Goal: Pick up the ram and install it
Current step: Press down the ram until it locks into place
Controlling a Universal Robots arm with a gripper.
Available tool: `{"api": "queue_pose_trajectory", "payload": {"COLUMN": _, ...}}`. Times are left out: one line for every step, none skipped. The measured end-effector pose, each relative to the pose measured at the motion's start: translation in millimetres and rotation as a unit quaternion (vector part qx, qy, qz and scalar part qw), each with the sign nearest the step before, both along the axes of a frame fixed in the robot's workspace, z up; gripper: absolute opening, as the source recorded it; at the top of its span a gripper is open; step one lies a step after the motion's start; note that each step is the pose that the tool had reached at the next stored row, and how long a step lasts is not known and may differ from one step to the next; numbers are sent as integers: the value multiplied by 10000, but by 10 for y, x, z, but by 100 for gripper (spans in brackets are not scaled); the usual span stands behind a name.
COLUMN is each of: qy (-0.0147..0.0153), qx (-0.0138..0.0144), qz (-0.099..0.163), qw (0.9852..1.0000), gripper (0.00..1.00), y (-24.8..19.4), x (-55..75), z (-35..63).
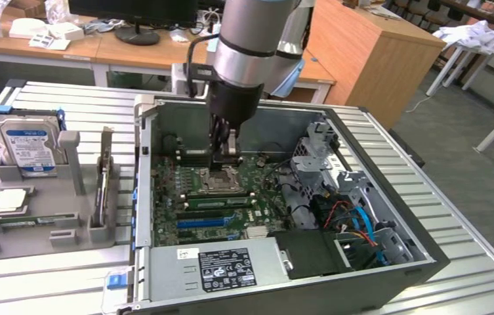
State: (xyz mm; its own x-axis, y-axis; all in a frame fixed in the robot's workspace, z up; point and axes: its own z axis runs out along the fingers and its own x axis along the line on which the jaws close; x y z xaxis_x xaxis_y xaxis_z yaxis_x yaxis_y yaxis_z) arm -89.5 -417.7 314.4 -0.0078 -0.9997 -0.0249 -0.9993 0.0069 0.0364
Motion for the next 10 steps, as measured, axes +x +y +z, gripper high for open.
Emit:
{"api": "queue_pose_trajectory", "payload": {"qy": 1, "qx": 0, "qz": 0, "qw": 10000, "gripper": 11, "y": 0, "x": 1, "z": 33}}
{"api": "queue_pose_trajectory", "payload": {"qy": 1, "qx": 0, "qz": 0, "qw": 10000, "gripper": 11, "y": 0, "x": 1, "z": 59}}
{"api": "queue_pose_trajectory", "payload": {"qy": 2, "qx": 0, "qz": 0, "qw": 10000, "gripper": 11, "y": 0, "x": 1, "z": 78}}
{"api": "queue_pose_trajectory", "payload": {"qy": 2, "qx": 0, "qz": 0, "qw": 10000, "gripper": 11, "y": 0, "x": 1, "z": 94}}
{"api": "queue_pose_trajectory", "payload": {"qy": 2, "qx": 0, "qz": 0, "qw": 10000, "gripper": 11, "y": 0, "x": 1, "z": 110}}
{"api": "queue_pose_trajectory", "payload": {"qy": 2, "qx": 0, "qz": 0, "qw": 10000, "gripper": 11, "y": 0, "x": 2, "z": 127}}
{"api": "queue_pose_trajectory", "payload": {"qy": 2, "qx": 0, "qz": 0, "qw": 10000, "gripper": 11, "y": 0, "x": 2, "z": 143}}
{"api": "queue_pose_trajectory", "payload": {"qy": 2, "qx": 0, "qz": 0, "qw": 10000, "gripper": 11, "y": 0, "x": 2, "z": 154}}
{"api": "queue_pose_trajectory", "payload": {"qy": 2, "qx": 1, "qz": 0, "qw": 10000, "gripper": 11, "y": 0, "x": 2, "z": 156}}
{"api": "queue_pose_trajectory", "payload": {"qy": 2, "qx": 1, "qz": 0, "qw": 10000, "gripper": 11, "y": 0, "x": 2, "z": 156}}
